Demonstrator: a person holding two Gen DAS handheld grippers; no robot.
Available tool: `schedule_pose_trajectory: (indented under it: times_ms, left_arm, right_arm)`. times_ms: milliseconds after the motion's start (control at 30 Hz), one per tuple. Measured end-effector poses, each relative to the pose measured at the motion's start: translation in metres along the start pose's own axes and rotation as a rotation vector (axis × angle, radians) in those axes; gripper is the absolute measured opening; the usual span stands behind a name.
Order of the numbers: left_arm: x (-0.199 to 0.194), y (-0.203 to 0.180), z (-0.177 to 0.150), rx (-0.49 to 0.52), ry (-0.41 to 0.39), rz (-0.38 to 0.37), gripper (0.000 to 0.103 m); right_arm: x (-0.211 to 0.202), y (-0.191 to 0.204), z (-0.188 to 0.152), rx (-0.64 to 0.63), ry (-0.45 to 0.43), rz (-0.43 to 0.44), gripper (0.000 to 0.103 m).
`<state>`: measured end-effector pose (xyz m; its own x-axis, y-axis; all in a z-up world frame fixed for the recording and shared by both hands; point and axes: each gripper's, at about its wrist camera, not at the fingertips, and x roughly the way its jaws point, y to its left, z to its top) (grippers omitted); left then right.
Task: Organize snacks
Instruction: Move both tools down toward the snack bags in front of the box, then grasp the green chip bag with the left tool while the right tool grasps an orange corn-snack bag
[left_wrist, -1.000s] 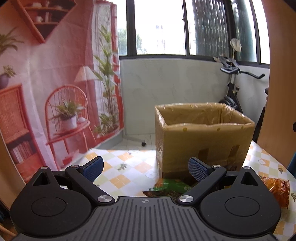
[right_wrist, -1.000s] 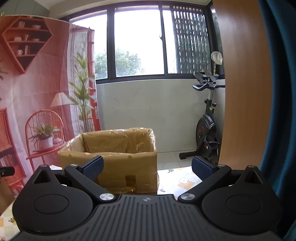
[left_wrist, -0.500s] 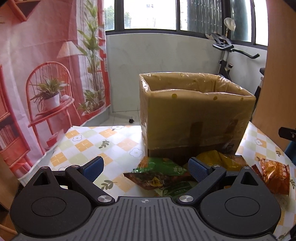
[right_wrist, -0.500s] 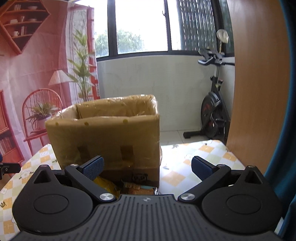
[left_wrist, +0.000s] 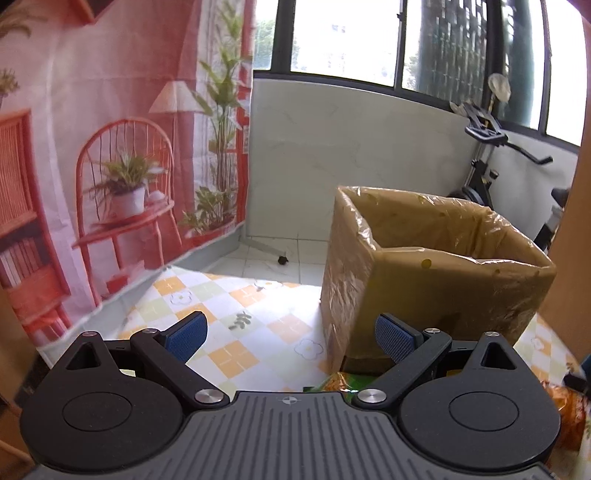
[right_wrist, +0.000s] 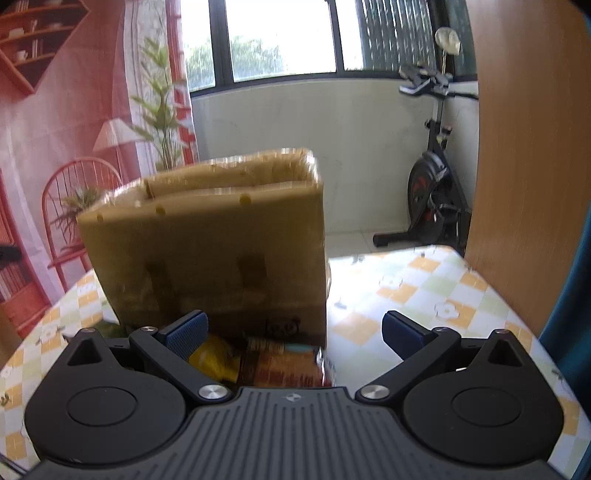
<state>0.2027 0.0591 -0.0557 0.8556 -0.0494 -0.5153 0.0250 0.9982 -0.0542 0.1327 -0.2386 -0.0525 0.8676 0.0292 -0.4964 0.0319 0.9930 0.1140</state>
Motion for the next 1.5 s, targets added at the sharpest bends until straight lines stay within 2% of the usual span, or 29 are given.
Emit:
schedule_pose_trajectory:
  times_ms: [100, 300, 567, 700, 900, 1133, 1333, 1500]
  left_arm:
    - [0.011, 0.0, -0.009, -0.016, 0.04, -0.039, 0.099]
    - [0.025, -0.006, -0.026, 0.004, 0.076, -0.051, 0.099]
    - [0.035, -0.003, -0.038, -0.012, 0.108, -0.064, 0.099]
    - [0.042, -0.001, -0.042, -0.019, 0.145, -0.061, 0.098]
    - [0.058, -0.011, -0.043, 0.016, 0.188, -0.096, 0.098]
    - [0.09, -0.029, -0.04, 0.029, 0.24, -0.175, 0.098]
    - [0.122, -0.035, -0.046, 0.061, 0.296, -0.149, 0.098]
    - [0.132, -0.03, -0.051, 0.04, 0.349, -0.184, 0.098]
  right_arm:
    - [0.009, 0.0, -0.013, 0.003, 0.054, 0.001, 0.102]
    - [0.026, 0.005, -0.039, -0.035, 0.175, 0.007, 0.1]
    - [0.042, 0.02, -0.059, -0.09, 0.252, 0.034, 0.099]
    - [0.048, 0.019, -0.067, -0.052, 0.28, 0.057, 0.099]
    - [0.054, 0.019, -0.071, -0.027, 0.292, 0.064, 0.1]
    - [0.053, 0.019, -0.073, -0.029, 0.284, 0.066, 0.1]
    - [0.052, 0.018, -0.073, -0.027, 0.279, 0.069, 0.097]
    - [0.051, 0.017, -0.073, -0.017, 0.281, 0.07, 0.097]
